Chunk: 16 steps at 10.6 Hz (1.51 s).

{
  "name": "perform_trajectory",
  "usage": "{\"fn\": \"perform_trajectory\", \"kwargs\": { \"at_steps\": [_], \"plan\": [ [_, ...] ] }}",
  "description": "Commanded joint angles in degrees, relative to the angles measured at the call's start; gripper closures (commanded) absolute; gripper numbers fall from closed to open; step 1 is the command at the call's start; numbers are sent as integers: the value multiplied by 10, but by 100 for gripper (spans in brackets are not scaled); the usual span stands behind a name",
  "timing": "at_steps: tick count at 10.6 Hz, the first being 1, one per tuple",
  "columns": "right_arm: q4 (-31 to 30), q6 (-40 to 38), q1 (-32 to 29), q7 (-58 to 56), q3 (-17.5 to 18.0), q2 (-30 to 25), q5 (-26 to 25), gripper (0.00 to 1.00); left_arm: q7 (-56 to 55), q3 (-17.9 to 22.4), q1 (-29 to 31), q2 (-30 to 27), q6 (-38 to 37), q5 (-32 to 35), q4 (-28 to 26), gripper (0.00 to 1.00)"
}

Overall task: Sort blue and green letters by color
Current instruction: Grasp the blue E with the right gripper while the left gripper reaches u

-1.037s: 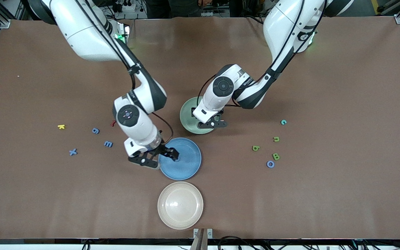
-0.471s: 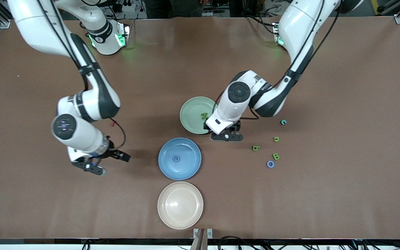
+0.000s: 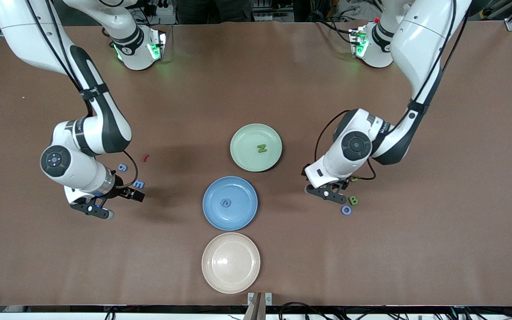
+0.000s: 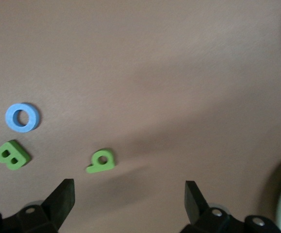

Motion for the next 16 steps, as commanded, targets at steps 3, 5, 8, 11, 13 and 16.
{"fn": "perform_trajectory", "kwargs": {
  "at_steps": [3, 5, 8, 11, 13, 16],
  "plan": [
    [-152, 135, -23, -7, 6, -38, -11, 0, -9, -4, 64, -61, -1, 26, -94, 0],
    [-179, 160, -29, -7, 6, -37, -11, 0, -61, -4, 81, -79, -1, 26, -120, 0],
    [-188, 179, -35, 2, 4, -23, -10, 0, -155, -8, 79, -86, 0, 27, -132, 0],
    [-184, 183, -25, 47, 1, -6, -11, 0, -158, -8, 80, -87, 0, 26, -135, 0],
    [-180, 183, -15, 60, 1, 2, -11, 0, -158, -8, 86, -77, 4, 26, -135, 0],
    [-174, 189, -2, 73, -7, 11, -12, 31, -160, -9, 89, -77, 5, 24, -135, 0]
  ]
}}
